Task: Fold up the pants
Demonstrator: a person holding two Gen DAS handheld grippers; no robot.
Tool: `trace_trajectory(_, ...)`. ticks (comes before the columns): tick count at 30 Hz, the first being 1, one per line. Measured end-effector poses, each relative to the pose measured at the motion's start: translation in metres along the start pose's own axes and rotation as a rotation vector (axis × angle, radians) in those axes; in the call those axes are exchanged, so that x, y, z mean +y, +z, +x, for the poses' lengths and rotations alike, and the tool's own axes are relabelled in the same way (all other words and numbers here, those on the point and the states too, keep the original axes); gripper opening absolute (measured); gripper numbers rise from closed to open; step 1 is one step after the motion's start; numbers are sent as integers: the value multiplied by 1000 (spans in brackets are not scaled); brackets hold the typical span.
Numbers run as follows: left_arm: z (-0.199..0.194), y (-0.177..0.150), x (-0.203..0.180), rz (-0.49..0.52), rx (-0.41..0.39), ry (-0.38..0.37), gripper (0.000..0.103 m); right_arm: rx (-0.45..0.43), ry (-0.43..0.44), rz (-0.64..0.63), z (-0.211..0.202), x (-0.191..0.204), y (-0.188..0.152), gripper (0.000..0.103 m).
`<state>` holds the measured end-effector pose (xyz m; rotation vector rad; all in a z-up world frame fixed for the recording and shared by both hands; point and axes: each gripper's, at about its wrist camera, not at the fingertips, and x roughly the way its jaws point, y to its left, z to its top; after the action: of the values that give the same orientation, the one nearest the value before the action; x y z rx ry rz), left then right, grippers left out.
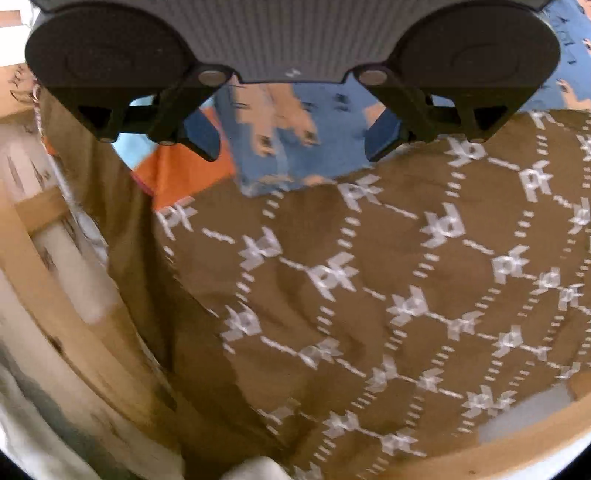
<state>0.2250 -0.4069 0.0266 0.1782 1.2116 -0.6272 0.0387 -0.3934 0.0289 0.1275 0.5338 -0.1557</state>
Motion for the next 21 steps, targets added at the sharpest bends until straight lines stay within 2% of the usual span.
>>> trace_trajectory(4,17,-2,-25,57,64,50,78,10,5,-20,4,4,-1,13)
trace_trajectory(11,21,-3,-47,107,70,91,80,16,18,-52,5,12,-3,13)
trace_trajectory(13,22,-4,-51,128,70,122,80,17,25,-64,5,14,-3,13)
trace_trajectory(14,24,-4,-54,139,68,140,77,17,27,-71,5,15,-3,13)
trace_trajectory(17,32,-7,-56,151,99,179,52,23,39,-82,5,17,-4,13)
trace_trajectory(19,34,-8,-53,132,115,174,48,23,51,-71,6,17,-4,14)
trace_trajectory(21,31,-10,-48,120,102,167,39,18,56,-71,5,17,-4,14)
